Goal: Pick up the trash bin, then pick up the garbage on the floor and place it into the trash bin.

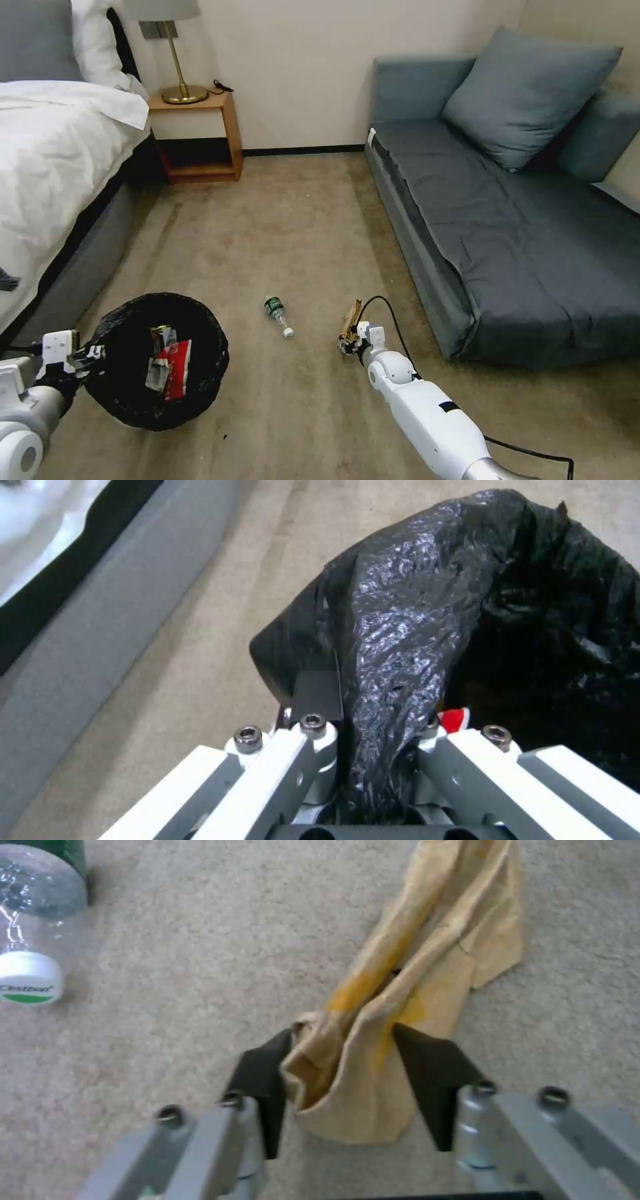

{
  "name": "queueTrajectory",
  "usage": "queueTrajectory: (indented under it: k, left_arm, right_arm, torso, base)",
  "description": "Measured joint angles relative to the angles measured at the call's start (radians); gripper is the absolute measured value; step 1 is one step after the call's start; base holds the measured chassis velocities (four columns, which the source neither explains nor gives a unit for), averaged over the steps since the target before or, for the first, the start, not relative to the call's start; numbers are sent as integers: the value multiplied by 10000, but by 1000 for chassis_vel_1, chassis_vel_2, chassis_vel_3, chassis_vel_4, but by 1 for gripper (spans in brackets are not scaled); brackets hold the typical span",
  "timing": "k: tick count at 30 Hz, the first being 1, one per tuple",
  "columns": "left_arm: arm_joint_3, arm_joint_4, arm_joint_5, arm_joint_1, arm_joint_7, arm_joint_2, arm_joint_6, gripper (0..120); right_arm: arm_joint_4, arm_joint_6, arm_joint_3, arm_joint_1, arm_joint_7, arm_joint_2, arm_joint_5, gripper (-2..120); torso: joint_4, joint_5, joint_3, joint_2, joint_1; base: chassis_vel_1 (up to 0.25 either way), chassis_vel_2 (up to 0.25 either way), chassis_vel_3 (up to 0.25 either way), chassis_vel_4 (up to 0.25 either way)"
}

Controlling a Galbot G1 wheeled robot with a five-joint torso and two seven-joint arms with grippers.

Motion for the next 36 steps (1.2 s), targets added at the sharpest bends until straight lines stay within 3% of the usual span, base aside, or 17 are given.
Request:
queueTrajectory:
  k: [11, 17, 26, 31, 36]
  left_arm:
    - [-41, -3, -5, 25, -1, -44, 1, 7]
    - [-43, 5, -7, 21, -1, -48, 2, 7]
    - [-64, 67, -16, 0, -1, -21, -1, 7]
    - [-93, 67, -25, 8, 1, -25, -4, 7]
    - [-98, 66, -26, 53, 2, -33, -13, 7]
  right_arm:
    - [318, 40, -197, -184, -17, -89, -319, 1]
    - [1019, 94, -182, -408, 80, -283, -222, 1]
    - [5661, 3, -1132, -1405, 280, -1221, 1151, 1]
    - [7232, 187, -1934, -1541, 216, -1120, 1612, 1]
    - [7644, 350, -2798, -1299, 131, -895, 1695, 1]
  torso:
    - [0, 0, 0, -1, 0]
    - [-1, -1, 0, 0, 0]
    - [-2, -3, -1, 0, 0]
    - [0, -2, -1, 0, 0]
    - [0, -2, -1, 0, 0]
  base:
    - [0, 0, 0, 0]
    - [0, 0, 0, 0]
    - [0, 0, 0, 0]
    - [0, 0, 0, 0]
    - [0, 0, 0, 0]
